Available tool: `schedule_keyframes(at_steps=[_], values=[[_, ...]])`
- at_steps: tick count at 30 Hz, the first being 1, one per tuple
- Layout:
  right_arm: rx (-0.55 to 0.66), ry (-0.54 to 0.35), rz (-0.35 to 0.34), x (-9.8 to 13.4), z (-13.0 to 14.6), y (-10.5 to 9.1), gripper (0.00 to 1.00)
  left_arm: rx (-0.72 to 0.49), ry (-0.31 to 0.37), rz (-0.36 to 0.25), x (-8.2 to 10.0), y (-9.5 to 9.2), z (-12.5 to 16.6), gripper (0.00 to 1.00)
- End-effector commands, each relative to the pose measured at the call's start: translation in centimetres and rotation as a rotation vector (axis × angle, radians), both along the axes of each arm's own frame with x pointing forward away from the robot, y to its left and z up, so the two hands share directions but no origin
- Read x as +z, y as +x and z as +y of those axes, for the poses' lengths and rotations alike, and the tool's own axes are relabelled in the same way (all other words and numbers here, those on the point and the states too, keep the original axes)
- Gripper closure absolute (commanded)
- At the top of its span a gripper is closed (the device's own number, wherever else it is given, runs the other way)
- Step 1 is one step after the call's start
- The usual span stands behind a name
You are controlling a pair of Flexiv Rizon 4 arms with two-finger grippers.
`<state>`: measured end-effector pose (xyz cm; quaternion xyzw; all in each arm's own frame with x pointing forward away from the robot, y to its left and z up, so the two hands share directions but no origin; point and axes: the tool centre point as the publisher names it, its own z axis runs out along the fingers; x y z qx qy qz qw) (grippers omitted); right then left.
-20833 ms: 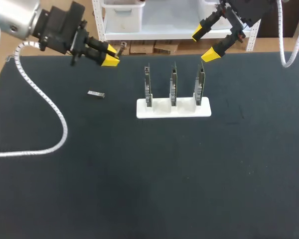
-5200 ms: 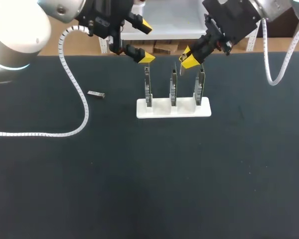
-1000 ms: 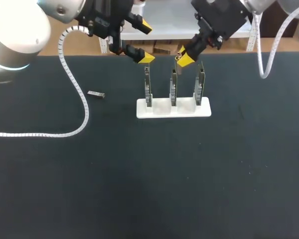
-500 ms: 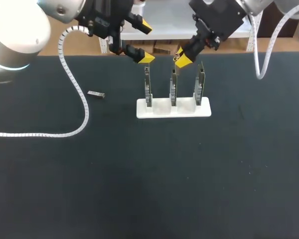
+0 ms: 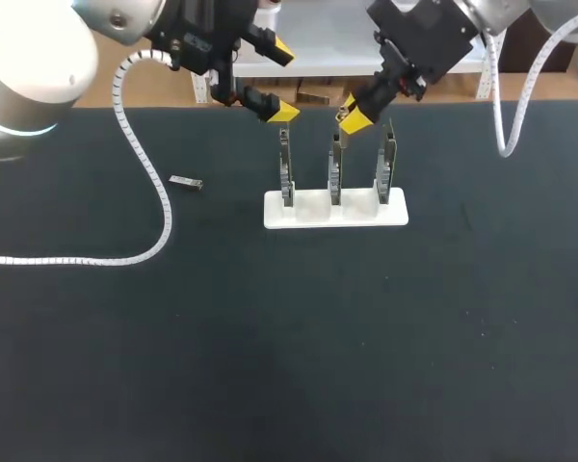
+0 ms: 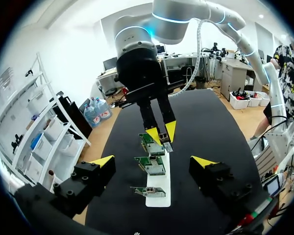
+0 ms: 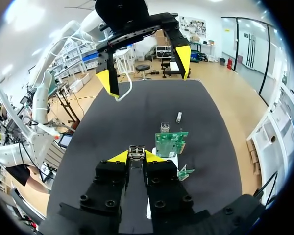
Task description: Pick up the optical module with the left hand, and insert it into the network port with the right hand.
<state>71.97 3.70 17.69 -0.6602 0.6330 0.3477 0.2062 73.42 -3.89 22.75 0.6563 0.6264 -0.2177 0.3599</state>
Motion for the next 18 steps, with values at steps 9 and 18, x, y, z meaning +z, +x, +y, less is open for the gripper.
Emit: schedule_keyframes(at_steps=[9, 18], values=[[0.007, -0.005, -0.019, 0.57, -0.17, 0.22, 1.00, 0.000, 0.009, 0.005, 0.14, 0.18, -0.12, 0.00], [0.009, 0.001, -0.012, 0.22, -0.13, 0.46, 1.00, 0.000, 0.009, 0.005, 0.14, 0.18, -0.12, 0.00]])
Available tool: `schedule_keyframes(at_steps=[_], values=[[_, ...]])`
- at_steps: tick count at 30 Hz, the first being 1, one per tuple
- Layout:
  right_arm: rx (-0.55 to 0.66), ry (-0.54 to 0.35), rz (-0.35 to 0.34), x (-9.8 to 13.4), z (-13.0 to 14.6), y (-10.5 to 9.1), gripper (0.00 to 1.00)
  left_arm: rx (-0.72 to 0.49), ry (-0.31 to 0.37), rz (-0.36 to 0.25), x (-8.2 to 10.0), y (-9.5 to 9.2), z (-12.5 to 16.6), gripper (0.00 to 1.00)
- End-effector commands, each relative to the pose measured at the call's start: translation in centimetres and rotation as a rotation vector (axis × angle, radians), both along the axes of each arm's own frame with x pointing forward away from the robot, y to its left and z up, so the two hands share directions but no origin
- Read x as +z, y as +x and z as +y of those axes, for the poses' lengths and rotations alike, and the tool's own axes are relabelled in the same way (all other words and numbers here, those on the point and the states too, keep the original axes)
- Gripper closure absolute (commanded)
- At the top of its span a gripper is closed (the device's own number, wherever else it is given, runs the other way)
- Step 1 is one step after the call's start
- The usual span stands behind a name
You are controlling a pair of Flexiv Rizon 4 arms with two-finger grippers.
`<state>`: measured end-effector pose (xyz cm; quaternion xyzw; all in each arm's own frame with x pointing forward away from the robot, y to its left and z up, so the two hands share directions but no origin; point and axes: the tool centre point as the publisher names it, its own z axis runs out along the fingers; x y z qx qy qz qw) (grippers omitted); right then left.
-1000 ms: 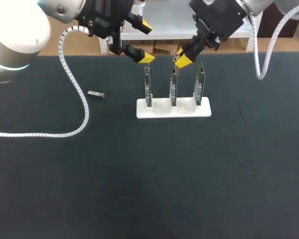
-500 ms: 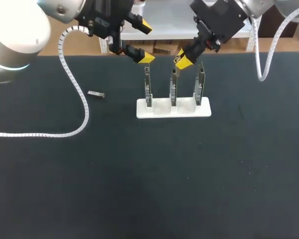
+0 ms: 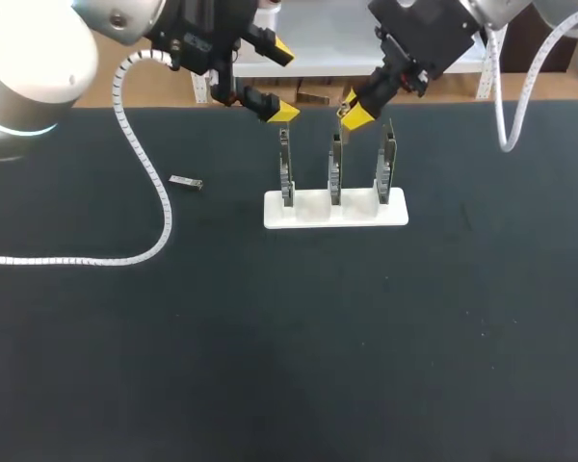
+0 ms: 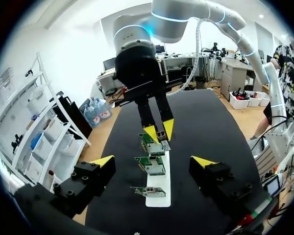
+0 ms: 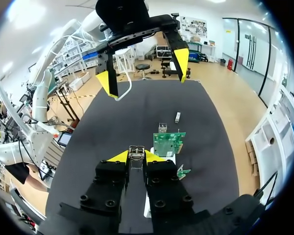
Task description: Pick up the optical module with the left hand, and insert it into the network port with the right hand.
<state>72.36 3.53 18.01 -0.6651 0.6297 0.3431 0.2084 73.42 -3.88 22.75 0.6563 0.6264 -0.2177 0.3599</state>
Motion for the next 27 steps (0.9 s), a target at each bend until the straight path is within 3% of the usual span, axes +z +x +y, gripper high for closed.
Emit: schedule_keyframes(at_steps=[1, 27], values=[[0.003, 0.005, 0.002, -0.16, 0.06, 0.09, 1.00, 0.000, 0.009, 0.005, 0.14, 0.18, -0.12, 0.00], [0.014, 0.012, 0.014, -0.78, 0.14, 0.27, 1.00, 0.000, 0.009, 0.005, 0.14, 0.18, -0.12, 0.00]])
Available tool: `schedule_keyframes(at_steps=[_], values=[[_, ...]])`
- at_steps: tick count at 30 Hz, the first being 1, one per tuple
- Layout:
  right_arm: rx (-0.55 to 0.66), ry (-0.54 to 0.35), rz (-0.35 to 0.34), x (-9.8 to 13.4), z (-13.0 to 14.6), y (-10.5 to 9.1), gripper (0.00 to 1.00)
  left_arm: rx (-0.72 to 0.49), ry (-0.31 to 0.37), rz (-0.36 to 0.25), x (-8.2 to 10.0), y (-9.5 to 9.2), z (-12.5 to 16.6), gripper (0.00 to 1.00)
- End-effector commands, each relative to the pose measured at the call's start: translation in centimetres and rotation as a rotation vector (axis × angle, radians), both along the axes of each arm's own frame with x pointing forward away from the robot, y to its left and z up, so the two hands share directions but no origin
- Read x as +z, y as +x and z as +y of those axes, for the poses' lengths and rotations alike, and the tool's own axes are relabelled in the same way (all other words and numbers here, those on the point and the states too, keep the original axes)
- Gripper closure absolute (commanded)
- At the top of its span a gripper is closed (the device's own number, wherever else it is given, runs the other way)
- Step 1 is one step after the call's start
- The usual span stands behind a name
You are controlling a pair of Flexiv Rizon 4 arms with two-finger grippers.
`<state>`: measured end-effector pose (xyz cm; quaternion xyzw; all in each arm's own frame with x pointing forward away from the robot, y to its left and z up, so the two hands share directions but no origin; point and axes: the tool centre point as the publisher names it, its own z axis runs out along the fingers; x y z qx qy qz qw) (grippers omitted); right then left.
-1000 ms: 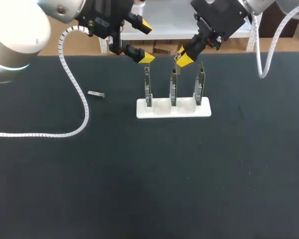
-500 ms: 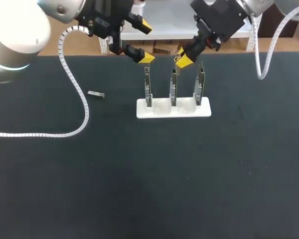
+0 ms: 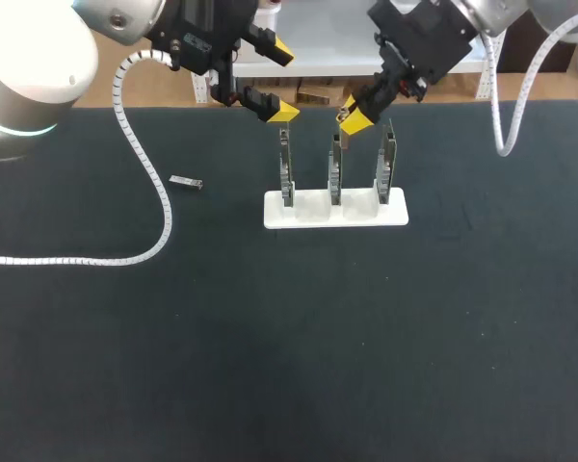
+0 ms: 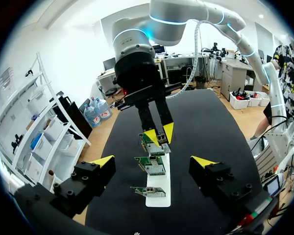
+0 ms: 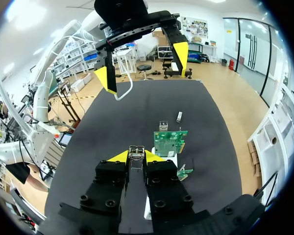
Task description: Pick up the optical module with the left hand, and insert it into the network port with the right hand.
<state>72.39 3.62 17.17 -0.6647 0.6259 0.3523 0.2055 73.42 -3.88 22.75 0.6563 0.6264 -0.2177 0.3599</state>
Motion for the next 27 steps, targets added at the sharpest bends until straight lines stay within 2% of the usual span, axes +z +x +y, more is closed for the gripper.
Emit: schedule_keyframes(at_steps=[1, 14, 27], values=[[0.004, 0.001, -0.004, 0.2, 0.0, 0.3, 1.00, 0.000, 0.009, 0.005, 0.1, 0.2, -0.1, 0.00], [0.032, -0.004, -0.012, 0.1, 0.0, 1.5, 1.00, 0.000, 0.009, 0.005, 0.1, 0.2, -0.1, 0.00], [0.041, 0.009, -0.004, -0.4, 0.2, 1.8, 1.00, 0.000, 0.009, 0.005, 0.1, 0.2, -0.1, 0.00]])
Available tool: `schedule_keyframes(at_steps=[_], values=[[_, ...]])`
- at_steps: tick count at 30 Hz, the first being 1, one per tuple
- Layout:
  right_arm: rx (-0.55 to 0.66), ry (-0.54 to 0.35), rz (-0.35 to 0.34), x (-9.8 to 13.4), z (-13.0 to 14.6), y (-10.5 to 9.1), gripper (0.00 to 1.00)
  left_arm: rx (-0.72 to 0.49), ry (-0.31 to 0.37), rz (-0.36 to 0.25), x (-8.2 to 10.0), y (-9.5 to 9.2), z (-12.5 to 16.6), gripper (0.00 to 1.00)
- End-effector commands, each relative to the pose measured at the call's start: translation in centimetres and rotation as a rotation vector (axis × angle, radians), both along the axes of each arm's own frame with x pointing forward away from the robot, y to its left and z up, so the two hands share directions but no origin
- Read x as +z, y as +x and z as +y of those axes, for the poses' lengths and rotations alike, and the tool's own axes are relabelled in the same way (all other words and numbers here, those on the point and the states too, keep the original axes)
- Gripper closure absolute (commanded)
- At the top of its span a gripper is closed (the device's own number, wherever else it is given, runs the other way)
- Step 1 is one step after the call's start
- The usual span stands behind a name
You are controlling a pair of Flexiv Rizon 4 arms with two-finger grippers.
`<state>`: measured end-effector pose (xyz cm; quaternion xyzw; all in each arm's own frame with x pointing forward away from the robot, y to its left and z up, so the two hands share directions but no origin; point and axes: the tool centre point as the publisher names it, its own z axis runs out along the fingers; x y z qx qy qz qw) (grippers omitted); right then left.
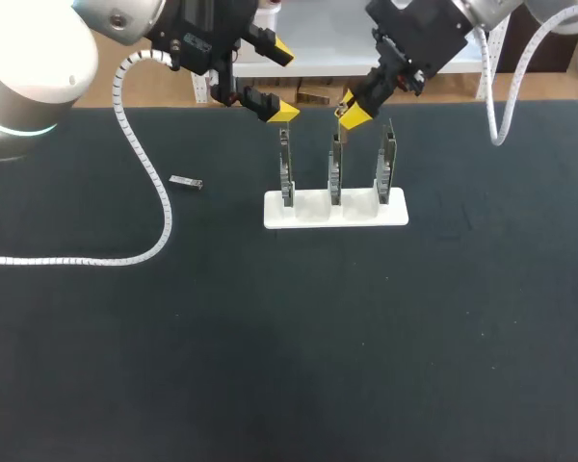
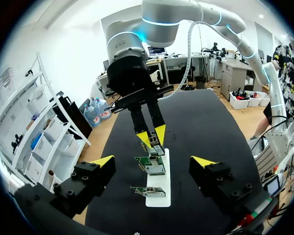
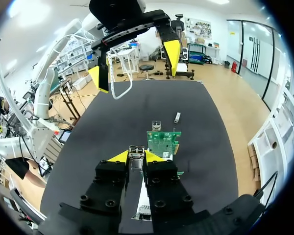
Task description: Pick up the optical module with the left hand, and insert it into the network port with the right hand.
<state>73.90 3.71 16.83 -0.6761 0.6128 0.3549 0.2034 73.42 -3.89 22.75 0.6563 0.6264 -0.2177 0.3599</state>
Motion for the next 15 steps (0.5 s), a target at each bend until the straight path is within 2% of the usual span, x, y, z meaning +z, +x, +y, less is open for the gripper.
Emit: schedule_keyframes(at_steps=[1, 15], values=[[0.008, 0.005, 0.004, -0.09, 0.15, 0.32, 1.00, 0.000, 0.009, 0.005, 0.14, 0.18, -0.12, 0.00], [0.021, 0.008, -0.005, 0.01, 0.17, 0.61, 1.00, 0.000, 0.009, 0.005, 0.14, 0.18, -0.12, 0.00]])
